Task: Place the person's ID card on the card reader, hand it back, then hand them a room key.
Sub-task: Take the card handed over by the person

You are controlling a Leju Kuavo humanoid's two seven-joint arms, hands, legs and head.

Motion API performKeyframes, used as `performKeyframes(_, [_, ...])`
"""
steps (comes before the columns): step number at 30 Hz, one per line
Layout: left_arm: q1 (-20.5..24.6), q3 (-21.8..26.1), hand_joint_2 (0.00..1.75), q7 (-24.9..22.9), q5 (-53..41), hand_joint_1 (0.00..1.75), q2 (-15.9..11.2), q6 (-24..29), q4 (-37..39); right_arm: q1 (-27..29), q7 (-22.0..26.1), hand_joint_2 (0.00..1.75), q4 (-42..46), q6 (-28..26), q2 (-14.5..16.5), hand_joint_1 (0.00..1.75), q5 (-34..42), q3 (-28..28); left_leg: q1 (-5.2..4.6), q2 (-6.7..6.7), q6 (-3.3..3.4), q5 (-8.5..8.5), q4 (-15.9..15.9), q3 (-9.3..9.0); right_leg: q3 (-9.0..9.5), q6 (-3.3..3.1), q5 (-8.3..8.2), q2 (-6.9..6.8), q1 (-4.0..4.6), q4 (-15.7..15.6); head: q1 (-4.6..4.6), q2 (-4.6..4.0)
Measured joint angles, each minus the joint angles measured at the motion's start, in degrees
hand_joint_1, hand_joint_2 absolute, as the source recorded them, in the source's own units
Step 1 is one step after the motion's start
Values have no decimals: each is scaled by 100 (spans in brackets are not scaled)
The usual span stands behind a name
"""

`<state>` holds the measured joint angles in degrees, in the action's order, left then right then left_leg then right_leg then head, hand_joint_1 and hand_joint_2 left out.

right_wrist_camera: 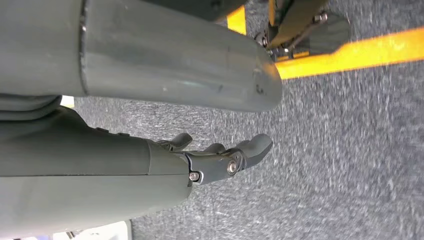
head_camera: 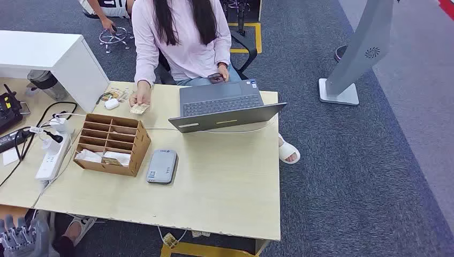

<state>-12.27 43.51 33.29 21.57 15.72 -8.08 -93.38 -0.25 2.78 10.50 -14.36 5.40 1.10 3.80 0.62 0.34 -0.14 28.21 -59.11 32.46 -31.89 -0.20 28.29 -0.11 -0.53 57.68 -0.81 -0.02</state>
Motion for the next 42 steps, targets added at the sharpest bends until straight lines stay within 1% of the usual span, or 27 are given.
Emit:
performKeyframes(2, [81, -19, 175, -15, -158, 0, -54, 89, -14, -6, -10, 0, -2, 19, 0, 0, -22, 23, 0, 0, -2, -2, 0, 0, -1, -2, -2, 0, 0, 0, 1, 0])
performKeyframes(5, [305, -113, 175, -68, -630, 0, -224, 365, -26, -20, -32, 0, -9, 63, 0, 0, -86, 72, 1, 0, -6, -7, 0, -1, -2, -4, -5, 2, 0, 0, 1, 0])
performKeyframes(12, [870, -490, 175, -308, -1696, 0, -599, 965, 123, -53, -83, 0, -16, 152, 0, 0, -204, 191, 1, 0, -3, -11, 0, 0, -2, -3, -7, 2, 0, 0, 1, 0])
performKeyframes(26, [1974, -1283, 175, -938, -3835, 0, -1276, 1863, 904, -84, -202, 0, -22, 288, 0, 0, -436, 379, 1, 1, -4, -14, -1, 2, -7, -3, -9, 5, 0, 1, 1, 0])
performKeyframes(34, [2656, -1864, 175, -1392, -5215, 0, -1696, 2421, 1440, -110, -280, 0, -23, 362, 0, 0, -585, 501, 1, 4, -4, -19, -2, 2, -7, -7, -13, 6, 0, 3, 1, 0])
performKeyframes(42, [3180, -2382, 175, -1823, -6507, 0, -2077, 2949, 1828, -123, -358, 0, -29, 437, 0, 0, -724, 588, 1, 6, -4, -20, -3, 5, -12, -9, -15, 10, 0, 5, 1, 0])
